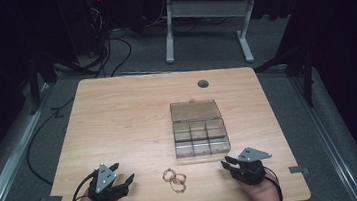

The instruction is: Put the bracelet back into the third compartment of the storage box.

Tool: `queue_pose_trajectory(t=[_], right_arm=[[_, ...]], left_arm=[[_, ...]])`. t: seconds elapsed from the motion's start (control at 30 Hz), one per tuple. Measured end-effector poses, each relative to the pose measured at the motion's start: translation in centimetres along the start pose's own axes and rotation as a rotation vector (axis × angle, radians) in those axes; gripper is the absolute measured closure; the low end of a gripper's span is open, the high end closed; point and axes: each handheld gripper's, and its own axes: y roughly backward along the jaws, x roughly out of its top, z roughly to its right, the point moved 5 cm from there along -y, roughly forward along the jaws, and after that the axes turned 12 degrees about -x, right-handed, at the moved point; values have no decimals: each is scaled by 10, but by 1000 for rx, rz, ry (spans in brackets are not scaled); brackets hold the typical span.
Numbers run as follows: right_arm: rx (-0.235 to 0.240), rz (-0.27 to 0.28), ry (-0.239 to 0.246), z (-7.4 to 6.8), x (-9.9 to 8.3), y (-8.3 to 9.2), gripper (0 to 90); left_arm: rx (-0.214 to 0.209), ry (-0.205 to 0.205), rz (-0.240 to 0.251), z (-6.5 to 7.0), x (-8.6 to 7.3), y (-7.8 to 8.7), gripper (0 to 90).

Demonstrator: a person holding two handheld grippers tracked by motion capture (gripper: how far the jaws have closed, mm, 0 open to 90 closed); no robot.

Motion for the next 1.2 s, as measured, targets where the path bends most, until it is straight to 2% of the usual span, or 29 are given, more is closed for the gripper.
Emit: queue_pose_trajectory(t=[0.1,0.17,0.43,0.57,0.67,0.73,0.83,0.9,0.93,1.03,1.07,1.1,1.13,1.17,1.2], right_arm=[[17,11,-47,7,-3,2,741],[30,4,-61,9,-6,1,749],[37,-11,-75,11,-8,-1,746],[27,-21,-74,9,-9,-2,724],[27,-19,-67,8,-9,-2,714],[28,-19,-69,7,-7,-2,687],[18,-19,-78,7,-7,-2,691],[14,-19,-77,7,-7,-1,707],[9,-21,-77,7,-7,-1,719],[0,-18,-79,8,-7,1,738],[-1,-18,-89,9,-7,2,734],[3,-12,-97,9,-6,3,710],[3,-4,-81,10,-6,3,709],[3,-4,-81,10,-6,3,709],[2,4,-76,10,-5,4,710]], left_arm=[[11,12,5,-1,0,0,395],[13,12,-1,-1,0,0,430],[23,-3,0,0,0,0,494],[61,-23,-1,1,0,0,470],[67,-18,-5,0,0,0,482],[54,-8,-14,-1,0,-1,506],[50,-32,-30,1,1,-4,582],[58,-51,-63,5,3,-7,648],[61,-54,-77,6,5,-9,693],[44,-49,-80,12,12,-12,813],[38,-52,-92,18,17,-14,813],[32,-53,-97,21,20,-15,855],[24,-55,-110,27,24,-20,889],[24,-55,-110,27,24,-20,899],[5,-42,-120,32,28,-26,900]])
